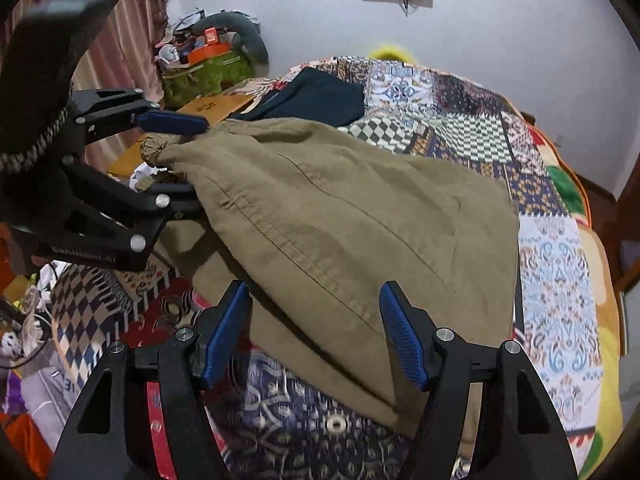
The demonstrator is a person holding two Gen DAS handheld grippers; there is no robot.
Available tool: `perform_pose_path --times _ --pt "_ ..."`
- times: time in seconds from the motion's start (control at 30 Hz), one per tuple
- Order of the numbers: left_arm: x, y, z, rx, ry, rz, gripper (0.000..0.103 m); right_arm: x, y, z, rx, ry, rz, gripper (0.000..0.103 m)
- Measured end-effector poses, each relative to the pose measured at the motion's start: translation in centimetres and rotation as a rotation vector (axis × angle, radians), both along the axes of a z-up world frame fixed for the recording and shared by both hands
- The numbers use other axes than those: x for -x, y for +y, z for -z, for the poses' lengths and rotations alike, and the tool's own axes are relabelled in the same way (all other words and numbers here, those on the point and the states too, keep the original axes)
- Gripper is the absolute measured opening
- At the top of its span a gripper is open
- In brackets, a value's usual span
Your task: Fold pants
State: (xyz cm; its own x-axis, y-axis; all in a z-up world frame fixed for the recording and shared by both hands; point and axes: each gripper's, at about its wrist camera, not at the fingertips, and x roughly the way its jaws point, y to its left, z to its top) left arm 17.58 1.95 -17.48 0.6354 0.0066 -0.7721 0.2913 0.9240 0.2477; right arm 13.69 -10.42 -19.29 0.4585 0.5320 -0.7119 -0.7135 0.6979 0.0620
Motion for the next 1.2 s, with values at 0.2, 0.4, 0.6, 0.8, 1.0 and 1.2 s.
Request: perform_pose_path --times 0.2,0.4,0.6,0.8,1.0,1.2 --pt "0.5 -0.2 -1.6 0.091 -0.006 0.014 0.021 0.1 0.2 -1.2 0.019 -0.078 0.005 0.019" --pt "2.0 -0.6 -2.9 0.150 -0.020 0.042 0.017 1.8 -0.9 -3.5 0.029 -0.163 -0.038 0.010" --pt "3.4 -1.2 -2.1 0.179 0.013 0.049 0.018 2.9 -1.8 -3.5 0.039 -0.157 -0.028 0.010" --pt "4.1 -1.0 0.4 0.201 0.079 0.020 0.030 2.7 -2.1 -1.3 0.041 -0.056 -0.004 0.011" --pt "5.1 0.8 0.3 0.266 0.107 -0.045 0.050 3.2 -2.7 -0.8 0.028 0.007 0.021 0.018" --pt "6.2 3.4 -1.1 0.358 0.111 -0.107 0.058 4.3 -3.8 -2.2 -0.029 0.011 0.018 0.033"
